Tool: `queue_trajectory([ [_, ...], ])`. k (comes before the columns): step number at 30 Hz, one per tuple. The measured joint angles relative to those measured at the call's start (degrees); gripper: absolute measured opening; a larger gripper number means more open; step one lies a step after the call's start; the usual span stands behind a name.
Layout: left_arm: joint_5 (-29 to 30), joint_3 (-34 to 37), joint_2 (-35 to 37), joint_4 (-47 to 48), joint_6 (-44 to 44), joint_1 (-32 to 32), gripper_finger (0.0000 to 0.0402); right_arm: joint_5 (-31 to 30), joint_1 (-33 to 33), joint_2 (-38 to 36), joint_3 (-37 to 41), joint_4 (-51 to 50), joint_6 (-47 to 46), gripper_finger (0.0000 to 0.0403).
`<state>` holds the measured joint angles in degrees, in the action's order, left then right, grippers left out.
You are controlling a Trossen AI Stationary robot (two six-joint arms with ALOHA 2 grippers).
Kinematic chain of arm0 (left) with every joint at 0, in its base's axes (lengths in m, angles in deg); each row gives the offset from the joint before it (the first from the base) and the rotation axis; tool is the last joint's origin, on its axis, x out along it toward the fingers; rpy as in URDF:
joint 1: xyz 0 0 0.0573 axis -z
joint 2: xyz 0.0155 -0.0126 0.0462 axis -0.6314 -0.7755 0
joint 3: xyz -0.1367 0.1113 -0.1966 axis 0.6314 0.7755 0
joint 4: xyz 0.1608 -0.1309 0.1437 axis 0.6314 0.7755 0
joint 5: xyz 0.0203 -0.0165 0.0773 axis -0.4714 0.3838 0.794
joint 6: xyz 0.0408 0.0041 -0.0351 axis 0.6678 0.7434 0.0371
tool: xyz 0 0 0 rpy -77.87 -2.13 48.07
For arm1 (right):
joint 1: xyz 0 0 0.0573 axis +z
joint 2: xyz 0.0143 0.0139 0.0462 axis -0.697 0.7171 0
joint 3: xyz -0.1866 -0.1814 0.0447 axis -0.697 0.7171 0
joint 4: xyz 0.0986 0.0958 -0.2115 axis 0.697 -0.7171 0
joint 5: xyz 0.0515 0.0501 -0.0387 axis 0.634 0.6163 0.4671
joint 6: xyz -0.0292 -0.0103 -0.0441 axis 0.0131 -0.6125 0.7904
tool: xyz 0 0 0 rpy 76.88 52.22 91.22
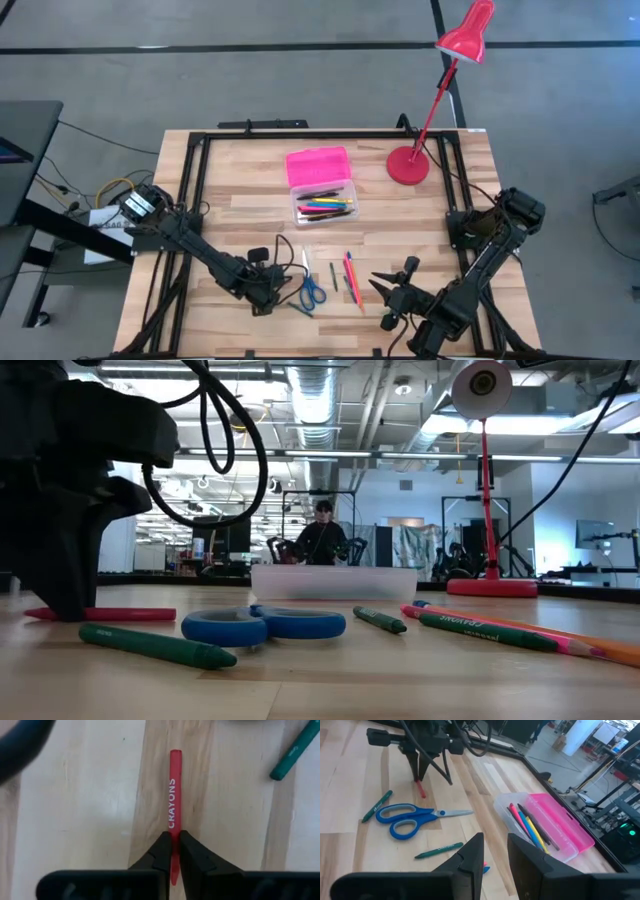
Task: Pick & place school supplies into a supply box
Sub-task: Put the red crayon into the pink supply box
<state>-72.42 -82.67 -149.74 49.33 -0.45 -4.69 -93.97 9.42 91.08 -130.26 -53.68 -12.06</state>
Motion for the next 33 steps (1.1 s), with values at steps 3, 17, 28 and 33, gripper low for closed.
queue_trajectory([
  [3, 1.5, 0.1, 0.0, 0.2, 0.3, -0.4, 0.0013, 0.0, 0.0, 0.0, 0.0, 0.0, 0.0, 0.0079],
  [17, 4.4, 0.1, -0.1, 0.2, 2.4, -1.4, 0.0004, 0.1, 0.0, 0.0, 0.0, 0.1, 0.0, 0.0079],
  [28, 5.5, 0.1, 0.0, 0.5, 2.8, -1.7, 0.0003, 0.1, 0.0, 0.0, 0.0, 0.0, 0.6, 0.0079],
  [33, 8.6, -2.7, 0.0, 3.0, 4.5, -3.0, 0.0003, 0.1, 0.0, 0.0, 0.0, -0.3, 0.6, 0.0079],
])
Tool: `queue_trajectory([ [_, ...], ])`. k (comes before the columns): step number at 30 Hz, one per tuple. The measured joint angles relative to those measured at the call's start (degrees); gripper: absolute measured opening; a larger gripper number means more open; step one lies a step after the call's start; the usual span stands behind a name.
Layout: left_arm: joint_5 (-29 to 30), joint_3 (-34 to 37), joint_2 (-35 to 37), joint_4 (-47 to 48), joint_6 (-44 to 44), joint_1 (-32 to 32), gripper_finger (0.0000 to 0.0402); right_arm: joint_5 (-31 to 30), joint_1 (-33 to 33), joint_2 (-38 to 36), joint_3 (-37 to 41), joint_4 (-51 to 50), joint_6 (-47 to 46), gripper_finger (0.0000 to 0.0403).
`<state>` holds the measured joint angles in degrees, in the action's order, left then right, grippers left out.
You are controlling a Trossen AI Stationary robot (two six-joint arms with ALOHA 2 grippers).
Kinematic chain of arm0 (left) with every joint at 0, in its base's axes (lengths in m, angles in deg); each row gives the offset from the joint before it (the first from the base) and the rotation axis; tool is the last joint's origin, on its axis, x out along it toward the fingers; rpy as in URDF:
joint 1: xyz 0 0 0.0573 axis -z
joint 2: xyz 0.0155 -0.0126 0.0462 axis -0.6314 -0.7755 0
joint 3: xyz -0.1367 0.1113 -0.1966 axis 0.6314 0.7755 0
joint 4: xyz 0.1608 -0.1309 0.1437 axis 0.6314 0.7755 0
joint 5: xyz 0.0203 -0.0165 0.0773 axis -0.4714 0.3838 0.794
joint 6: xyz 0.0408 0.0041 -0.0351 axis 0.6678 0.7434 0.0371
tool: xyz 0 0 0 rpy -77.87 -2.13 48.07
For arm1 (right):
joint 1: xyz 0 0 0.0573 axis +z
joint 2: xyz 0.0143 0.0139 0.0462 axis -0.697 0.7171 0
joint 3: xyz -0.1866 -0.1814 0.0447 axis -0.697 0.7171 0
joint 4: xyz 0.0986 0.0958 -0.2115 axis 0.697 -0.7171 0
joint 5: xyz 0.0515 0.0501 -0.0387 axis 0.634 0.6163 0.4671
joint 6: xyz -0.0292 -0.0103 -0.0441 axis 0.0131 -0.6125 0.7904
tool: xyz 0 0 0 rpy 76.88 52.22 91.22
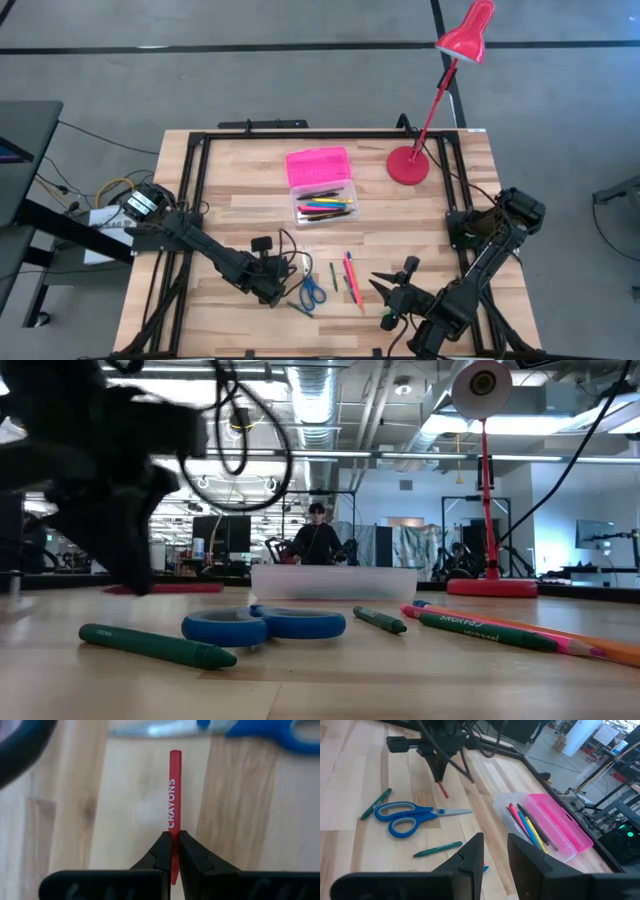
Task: Pick & place school supplies into a supply box
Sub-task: Put the red crayon into the pink supply box
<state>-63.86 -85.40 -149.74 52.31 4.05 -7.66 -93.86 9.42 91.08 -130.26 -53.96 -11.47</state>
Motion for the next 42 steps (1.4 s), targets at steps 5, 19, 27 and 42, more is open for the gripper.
queue_trajectory([
  [5, 1.6, -3.4, 0.0, 2.3, 3.0, -1.5, 0.0003, 0.0, 0.0, 0.0, 0.0, 0.0, 0.0, 0.0079],
  [19, 10.5, -10.3, 0.1, 3.1, 14.3, -8.8, 0.0004, 0.0, -0.1, 0.0, 0.0, 0.9, 0.0, 0.0079],
  [27, 9.5, -10.6, 0.1, -2.8, 21.3, -18.1, 0.0004, 0.0, -0.1, 0.0, 0.0, 0.7, 0.0, 0.0079],
  [42, -0.7, -9.9, -0.7, -17.5, 31.2, -32.7, 0.0004, 0.0, -0.1, 0.0, 0.0, 0.2, 0.0, 0.0079],
])
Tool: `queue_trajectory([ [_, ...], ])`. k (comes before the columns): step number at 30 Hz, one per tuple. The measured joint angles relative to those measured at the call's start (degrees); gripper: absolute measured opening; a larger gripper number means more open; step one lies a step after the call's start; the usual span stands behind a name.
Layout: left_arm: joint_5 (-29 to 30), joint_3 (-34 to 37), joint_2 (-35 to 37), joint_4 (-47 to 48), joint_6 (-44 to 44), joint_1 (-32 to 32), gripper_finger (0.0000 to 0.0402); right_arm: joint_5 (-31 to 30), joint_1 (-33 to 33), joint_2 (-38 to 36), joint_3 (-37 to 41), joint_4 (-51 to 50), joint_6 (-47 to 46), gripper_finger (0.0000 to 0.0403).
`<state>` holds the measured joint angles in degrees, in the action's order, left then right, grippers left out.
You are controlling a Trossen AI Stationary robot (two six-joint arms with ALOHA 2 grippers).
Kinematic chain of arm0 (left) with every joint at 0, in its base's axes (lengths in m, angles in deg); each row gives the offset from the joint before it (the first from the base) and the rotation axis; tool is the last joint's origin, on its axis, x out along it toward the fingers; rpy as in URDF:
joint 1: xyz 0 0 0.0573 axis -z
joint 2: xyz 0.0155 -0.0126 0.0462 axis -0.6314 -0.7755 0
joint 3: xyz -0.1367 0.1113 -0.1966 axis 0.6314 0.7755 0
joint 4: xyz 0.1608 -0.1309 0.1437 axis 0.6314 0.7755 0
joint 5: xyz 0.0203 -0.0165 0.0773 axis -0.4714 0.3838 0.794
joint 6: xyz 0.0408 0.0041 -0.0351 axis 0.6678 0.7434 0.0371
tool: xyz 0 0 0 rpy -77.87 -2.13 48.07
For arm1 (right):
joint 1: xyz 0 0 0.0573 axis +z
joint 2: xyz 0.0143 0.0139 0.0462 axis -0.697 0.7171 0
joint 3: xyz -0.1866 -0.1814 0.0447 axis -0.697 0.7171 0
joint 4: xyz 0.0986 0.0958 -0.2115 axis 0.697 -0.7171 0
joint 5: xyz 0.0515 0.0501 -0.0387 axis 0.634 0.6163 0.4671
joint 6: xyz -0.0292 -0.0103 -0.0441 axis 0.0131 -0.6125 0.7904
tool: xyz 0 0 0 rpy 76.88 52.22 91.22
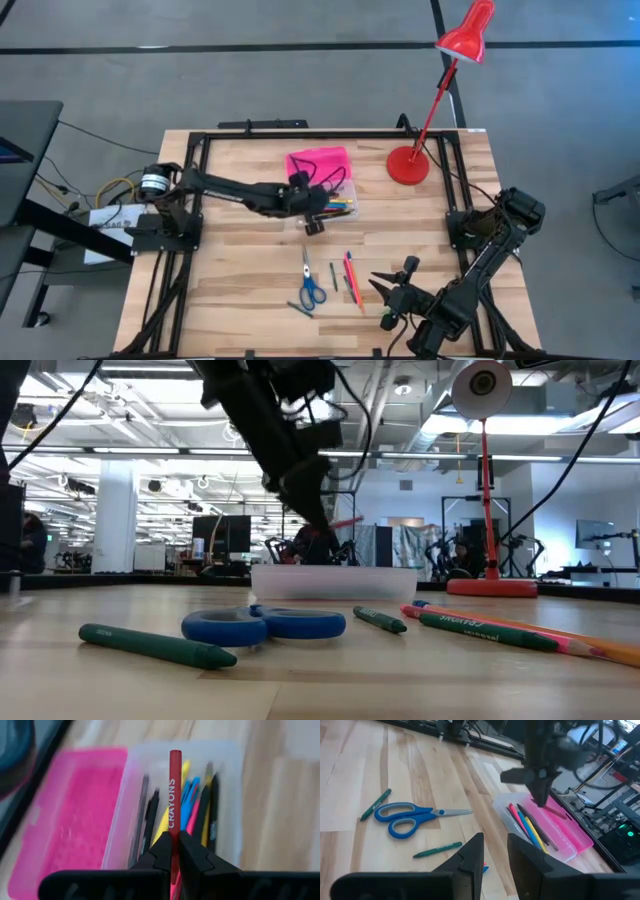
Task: Pick & place school supplies into a supply box
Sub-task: Put the red crayon into the pink supply box, then put the green pen into the pink supply box
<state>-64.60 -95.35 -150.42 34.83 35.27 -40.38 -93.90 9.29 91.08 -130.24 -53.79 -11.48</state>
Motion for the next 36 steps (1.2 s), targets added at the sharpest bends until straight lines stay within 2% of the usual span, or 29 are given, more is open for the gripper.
queue_trajectory([
  [4, -2.2, 0.0, -2.3, -0.5, -0.1, -2.1, 0.0004, -0.1, 0.0, 0.5, 0.0, 0.0, 0.0, 0.0079],
  [11, -2.8, 0.1, -7.3, -1.9, 0.0, -3.4, 0.0005, 0.3, -0.4, 1.8, 0.1, -1.7, -0.1, 0.0079],
  [19, -2.7, 0.1, -7.3, -2.7, 0.4, -3.4, 0.0012, 0.9, -0.8, 1.7, 0.0, -1.7, -0.1, 0.0079],
  [30, -1.9, 0.0, -6.9, -2.4, 1.6, -2.8, 0.0126, 1.4, -0.9, 1.7, 0.0, -1.5, -0.4, 0.0079],
  [36, -0.1, 0.0, -2.9, 1.1, 3.3, -0.2, 0.0151, 1.6, -1.4, 1.7, 0.0, -1.2, -2.7, 0.0079],
])
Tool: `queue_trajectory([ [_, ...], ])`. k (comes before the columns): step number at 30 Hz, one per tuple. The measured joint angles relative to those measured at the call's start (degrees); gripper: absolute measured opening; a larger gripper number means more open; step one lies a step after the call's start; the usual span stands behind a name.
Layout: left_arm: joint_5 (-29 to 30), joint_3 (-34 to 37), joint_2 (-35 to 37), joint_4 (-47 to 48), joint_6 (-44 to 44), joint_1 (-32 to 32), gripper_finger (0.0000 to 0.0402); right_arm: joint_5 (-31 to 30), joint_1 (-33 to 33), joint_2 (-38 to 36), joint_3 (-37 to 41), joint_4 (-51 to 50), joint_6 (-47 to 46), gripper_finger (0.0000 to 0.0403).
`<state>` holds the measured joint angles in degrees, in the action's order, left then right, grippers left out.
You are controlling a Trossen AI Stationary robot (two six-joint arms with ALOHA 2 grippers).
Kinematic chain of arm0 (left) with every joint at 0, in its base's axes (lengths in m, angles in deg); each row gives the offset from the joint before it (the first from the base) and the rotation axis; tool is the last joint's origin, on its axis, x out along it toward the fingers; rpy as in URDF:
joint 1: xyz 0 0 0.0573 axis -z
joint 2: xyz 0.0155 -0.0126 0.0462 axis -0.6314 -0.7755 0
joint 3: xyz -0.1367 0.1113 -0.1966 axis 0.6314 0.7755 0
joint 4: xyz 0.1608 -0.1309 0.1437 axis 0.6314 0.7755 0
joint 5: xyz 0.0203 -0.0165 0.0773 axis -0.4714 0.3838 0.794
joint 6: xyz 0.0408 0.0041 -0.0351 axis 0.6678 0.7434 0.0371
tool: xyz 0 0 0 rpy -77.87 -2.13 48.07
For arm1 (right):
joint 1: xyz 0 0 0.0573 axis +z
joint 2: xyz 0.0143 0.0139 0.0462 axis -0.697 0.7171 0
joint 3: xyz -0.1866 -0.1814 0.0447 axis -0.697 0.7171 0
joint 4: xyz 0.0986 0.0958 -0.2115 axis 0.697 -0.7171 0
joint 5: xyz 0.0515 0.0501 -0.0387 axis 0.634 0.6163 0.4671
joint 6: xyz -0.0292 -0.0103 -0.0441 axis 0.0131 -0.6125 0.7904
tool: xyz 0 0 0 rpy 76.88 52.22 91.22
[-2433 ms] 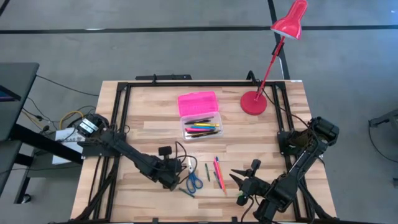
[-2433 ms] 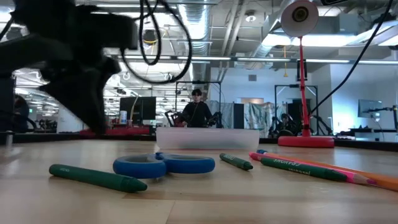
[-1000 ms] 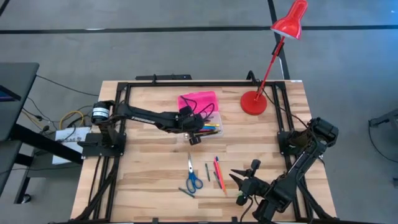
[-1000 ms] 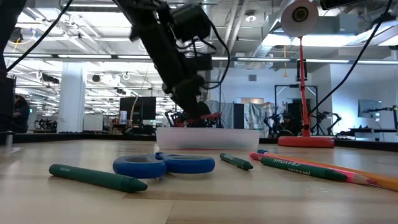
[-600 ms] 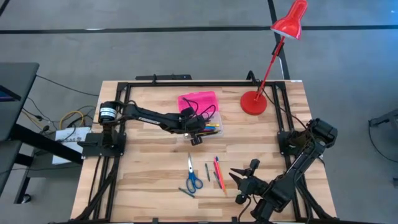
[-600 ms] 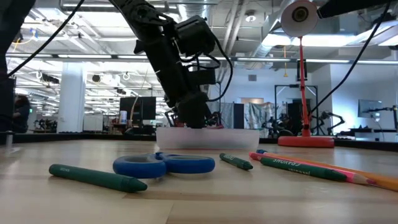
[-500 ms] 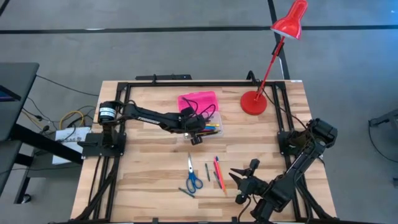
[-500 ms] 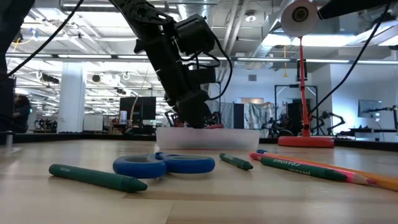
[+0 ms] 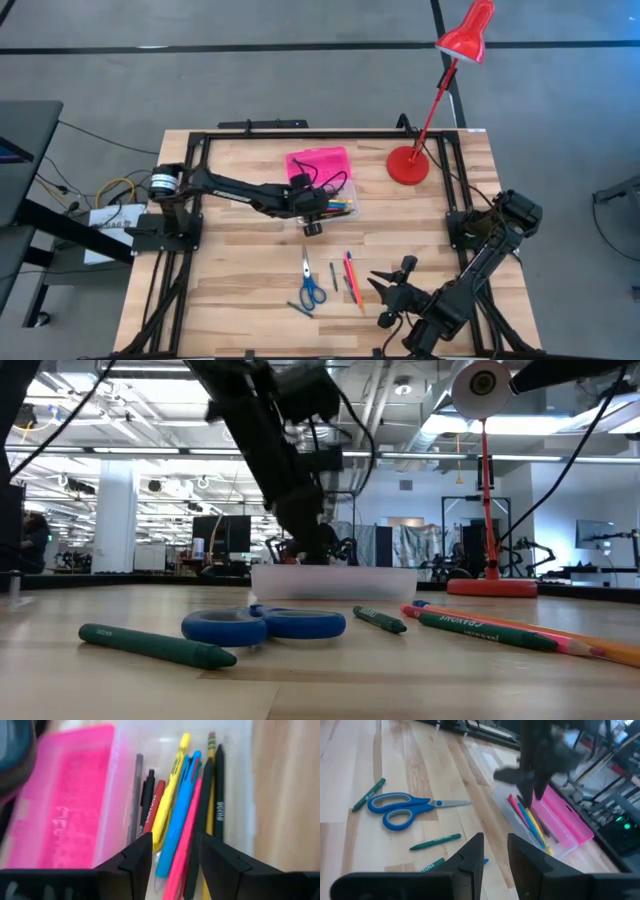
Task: Pick & place school supplies into a supply box
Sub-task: Put the green pen into the pink supply box
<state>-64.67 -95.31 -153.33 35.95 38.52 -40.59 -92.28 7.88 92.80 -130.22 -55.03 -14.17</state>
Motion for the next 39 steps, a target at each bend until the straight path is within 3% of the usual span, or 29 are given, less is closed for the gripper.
queue_trajectory([
  [3, 0.1, 0.0, 4.0, 3.8, -0.5, 3.1, 0.0153, 2.2, -1.0, 0.0, 0.0, 0.0, -1.8, 0.0079],
  [7, 1.4, 0.1, 9.0, 8.4, -2.6, 10.9, 0.0153, 9.7, -2.6, 0.0, 0.0, 0.1, -3.7, 0.0079],
  [15, 18.3, 4.9, 13.3, 7.3, -7.4, 31.9, 0.0154, 26.3, -3.1, 0.0, 0.0, 0.1, 0.7, 0.0079],
  [20, 28.0, 8.8, 13.4, 1.8, -10.0, 41.8, 0.0154, 31.4, -1.7, 0.0, 0.0, 0.0, 2.6, 0.0079],
  [27, 35.2, 12.8, 13.4, -3.9, -14.8, 49.5, 0.0154, 36.8, 0.8, -0.1, 0.0, 0.0, 2.7, 0.0079],
  [39, 37.4, 13.0, 13.4, -3.6, -21.7, 55.7, 0.0154, 42.2, 3.5, -0.1, 0.0, -4.8, -1.6, 0.0079],
])
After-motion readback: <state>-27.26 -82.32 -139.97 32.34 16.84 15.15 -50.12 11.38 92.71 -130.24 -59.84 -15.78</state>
